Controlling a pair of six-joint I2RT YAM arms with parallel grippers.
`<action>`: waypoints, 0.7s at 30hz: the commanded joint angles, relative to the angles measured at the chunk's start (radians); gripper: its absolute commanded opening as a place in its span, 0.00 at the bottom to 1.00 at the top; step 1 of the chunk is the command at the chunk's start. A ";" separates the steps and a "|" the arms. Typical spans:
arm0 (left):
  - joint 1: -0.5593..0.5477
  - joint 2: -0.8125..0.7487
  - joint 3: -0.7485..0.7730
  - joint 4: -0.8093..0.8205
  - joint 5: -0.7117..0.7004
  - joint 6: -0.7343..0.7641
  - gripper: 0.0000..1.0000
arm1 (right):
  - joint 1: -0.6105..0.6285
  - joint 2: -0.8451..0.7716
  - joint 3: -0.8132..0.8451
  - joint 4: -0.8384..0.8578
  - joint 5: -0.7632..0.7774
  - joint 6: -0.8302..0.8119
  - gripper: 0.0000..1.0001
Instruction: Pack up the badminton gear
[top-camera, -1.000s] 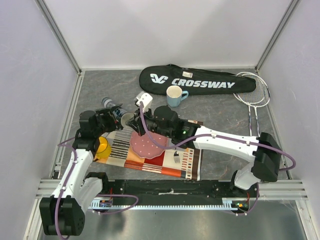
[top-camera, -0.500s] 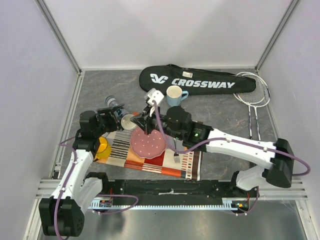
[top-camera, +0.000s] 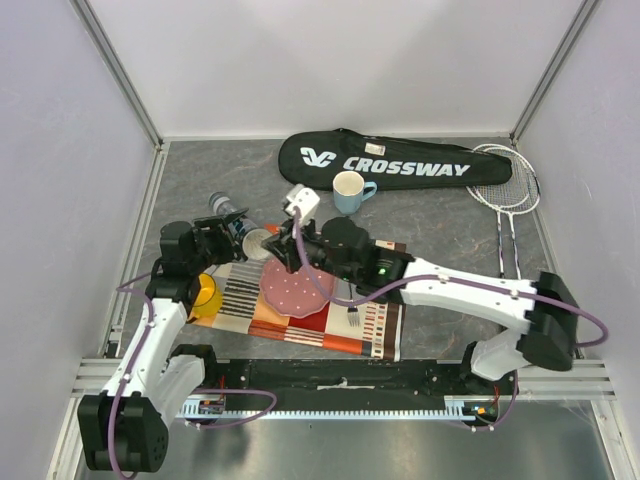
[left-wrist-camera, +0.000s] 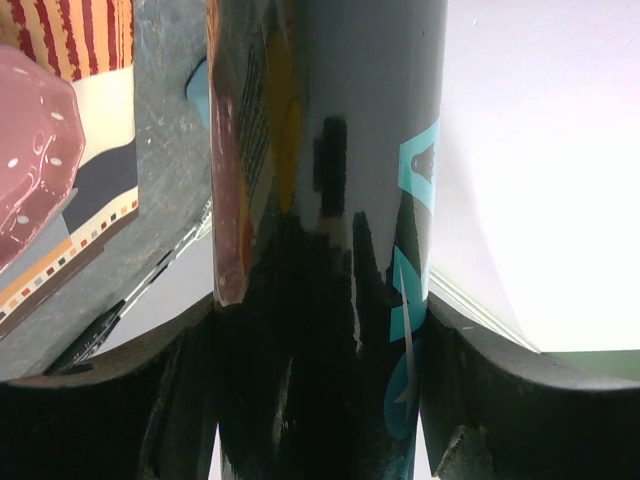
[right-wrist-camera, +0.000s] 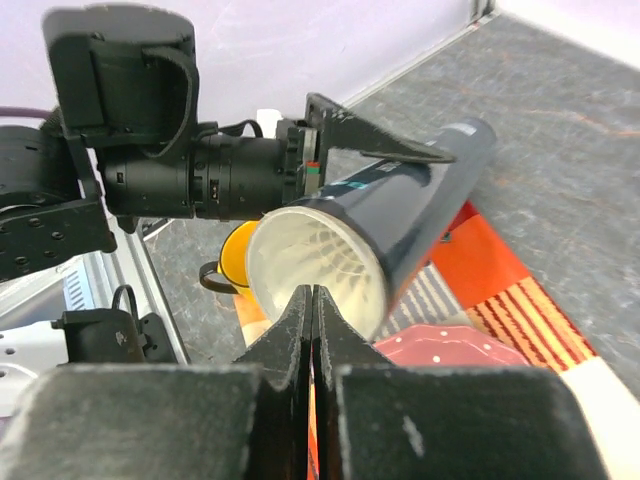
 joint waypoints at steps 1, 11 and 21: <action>-0.005 -0.021 0.028 0.093 0.053 -0.008 0.02 | -0.010 -0.150 -0.041 -0.031 0.078 -0.017 0.00; -0.005 -0.022 0.039 0.084 0.052 0.001 0.02 | -0.007 -0.130 -0.053 -0.025 0.034 -0.009 0.00; -0.005 -0.058 0.052 0.042 0.035 0.015 0.02 | -0.008 0.091 0.032 0.015 0.016 -0.003 0.00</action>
